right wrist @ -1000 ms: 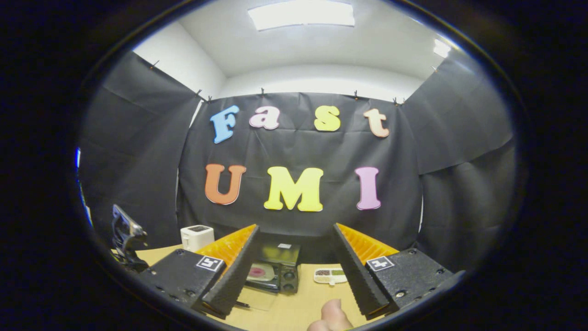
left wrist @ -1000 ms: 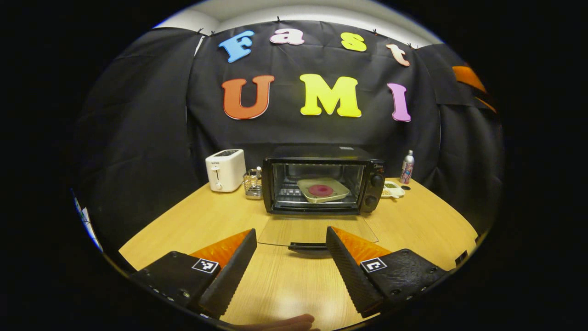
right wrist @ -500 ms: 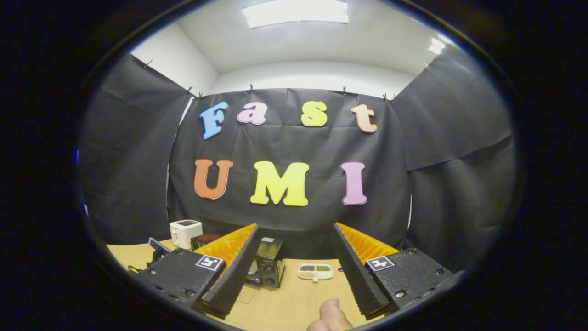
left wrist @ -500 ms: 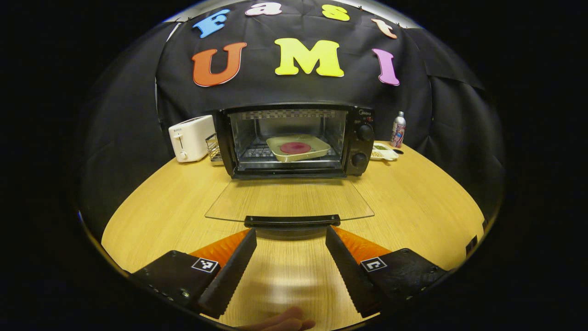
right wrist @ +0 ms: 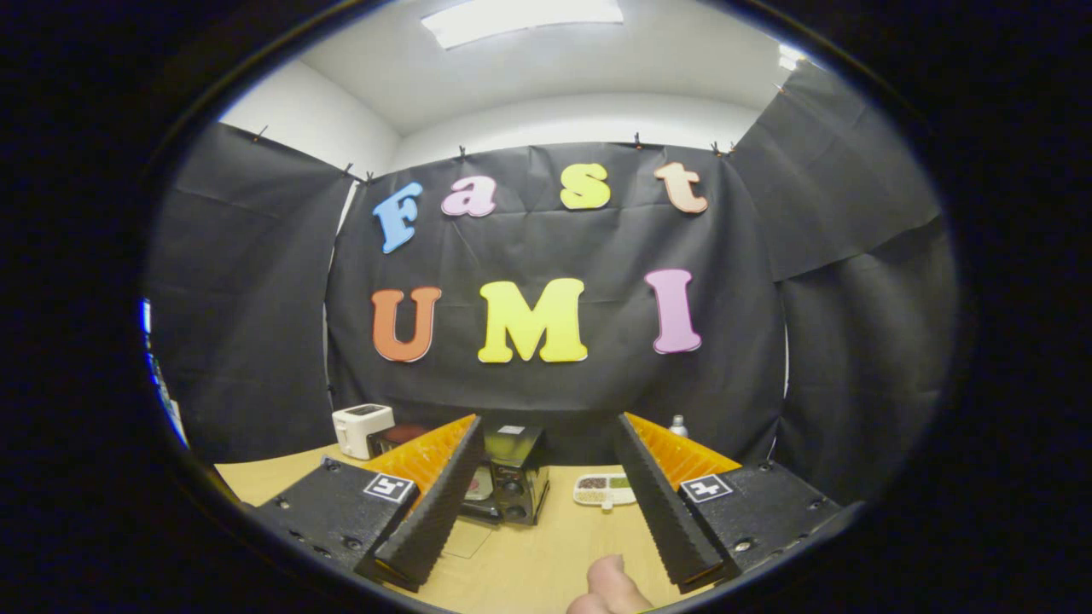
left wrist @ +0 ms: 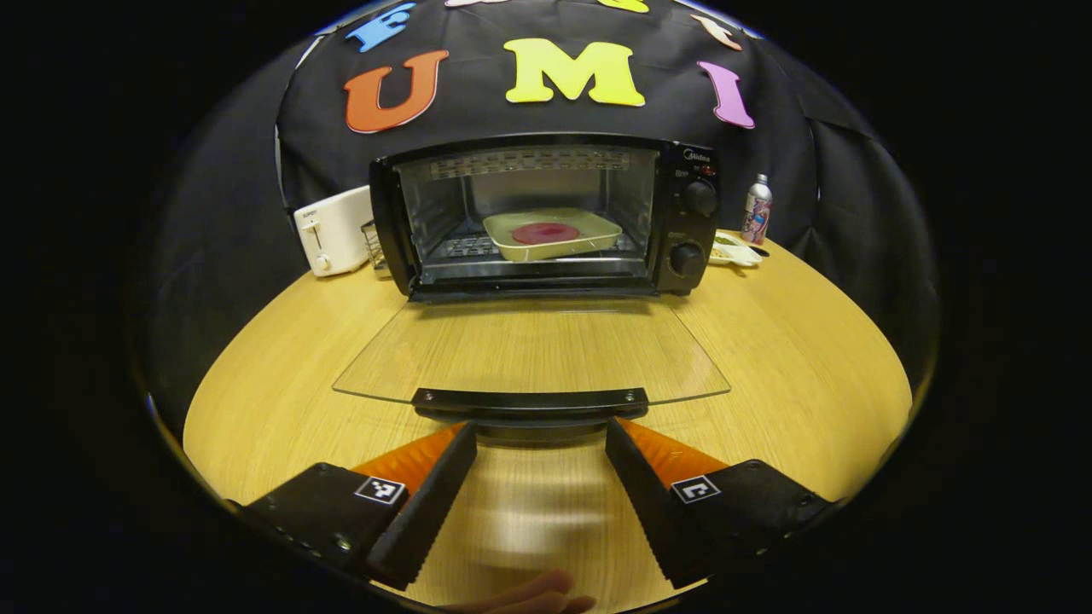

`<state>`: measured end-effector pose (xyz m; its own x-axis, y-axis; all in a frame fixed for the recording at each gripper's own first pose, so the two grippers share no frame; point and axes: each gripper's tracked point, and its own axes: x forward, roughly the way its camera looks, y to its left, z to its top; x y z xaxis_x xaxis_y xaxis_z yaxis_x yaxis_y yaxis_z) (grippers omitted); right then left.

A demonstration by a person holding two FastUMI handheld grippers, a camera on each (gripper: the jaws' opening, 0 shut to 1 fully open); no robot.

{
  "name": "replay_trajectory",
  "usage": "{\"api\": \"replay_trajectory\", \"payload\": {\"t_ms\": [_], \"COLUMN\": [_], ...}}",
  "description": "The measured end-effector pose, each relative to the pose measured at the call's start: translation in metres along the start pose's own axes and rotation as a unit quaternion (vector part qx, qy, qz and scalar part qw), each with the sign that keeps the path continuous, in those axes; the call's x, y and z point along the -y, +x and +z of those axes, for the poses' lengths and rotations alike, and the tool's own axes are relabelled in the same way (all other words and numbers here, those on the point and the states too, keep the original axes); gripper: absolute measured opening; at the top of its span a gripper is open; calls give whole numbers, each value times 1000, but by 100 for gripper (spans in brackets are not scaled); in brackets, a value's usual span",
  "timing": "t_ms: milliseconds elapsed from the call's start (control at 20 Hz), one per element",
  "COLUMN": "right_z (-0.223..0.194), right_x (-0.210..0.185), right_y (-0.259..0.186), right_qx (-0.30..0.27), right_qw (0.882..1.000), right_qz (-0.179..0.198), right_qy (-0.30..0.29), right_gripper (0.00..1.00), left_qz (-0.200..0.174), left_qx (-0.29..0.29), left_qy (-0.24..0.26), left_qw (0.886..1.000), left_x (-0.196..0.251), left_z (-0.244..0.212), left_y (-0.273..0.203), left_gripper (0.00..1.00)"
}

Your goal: Open the electric oven with the left hand, put the food in, and close the electric oven.

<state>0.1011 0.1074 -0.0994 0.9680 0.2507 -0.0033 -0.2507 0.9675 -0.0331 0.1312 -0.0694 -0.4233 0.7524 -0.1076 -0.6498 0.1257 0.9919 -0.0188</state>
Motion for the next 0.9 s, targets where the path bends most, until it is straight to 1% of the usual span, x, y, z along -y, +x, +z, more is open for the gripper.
{"api": "replay_trajectory", "payload": {"t_ms": [150, 300, 350, 400, 550, 700, 850, 900], "right_z": [-3, -4, -4, -4, -3, -1, 2, 3], "right_x": [8, 13, 13, 13, 18, 27, 30, 30], "right_y": [2, 4, 2, 0, -3, -10, -12, -14], "right_qx": [-3, -3, -3, -3, -2, -1, -2, -3], "right_qw": [1000, 1000, 1000, 1000, 1000, 999, 999, 999], "right_qz": [-5, -11, -12, -13, -17, -29, -34, -33], "right_qy": [7, 6, 6, 7, 12, 15, 17, 17], "right_gripper": [97, 99, 97, 99, 99, 97, 99, 97], "left_qz": [-4, -13, -12, -12, -12, -10, -7, -7], "left_qx": [1, -19, -17, -17, -15, -8, 10, 15], "left_qy": [9, -5, 0, 3, -1, -1, 1, 2], "left_qw": [1000, 1000, 1000, 1000, 1000, 1000, 1000, 1000], "left_x": [0, -1, -1, -1, 0, 0, -1, -2], "left_z": [4, 2, 4, 6, 7, 15, 30, 35], "left_y": [0, 2, 1, 0, -2, -7, -13, -16], "left_gripper": [96, 96, 96, 97, 96, 96, 96, 96]}}
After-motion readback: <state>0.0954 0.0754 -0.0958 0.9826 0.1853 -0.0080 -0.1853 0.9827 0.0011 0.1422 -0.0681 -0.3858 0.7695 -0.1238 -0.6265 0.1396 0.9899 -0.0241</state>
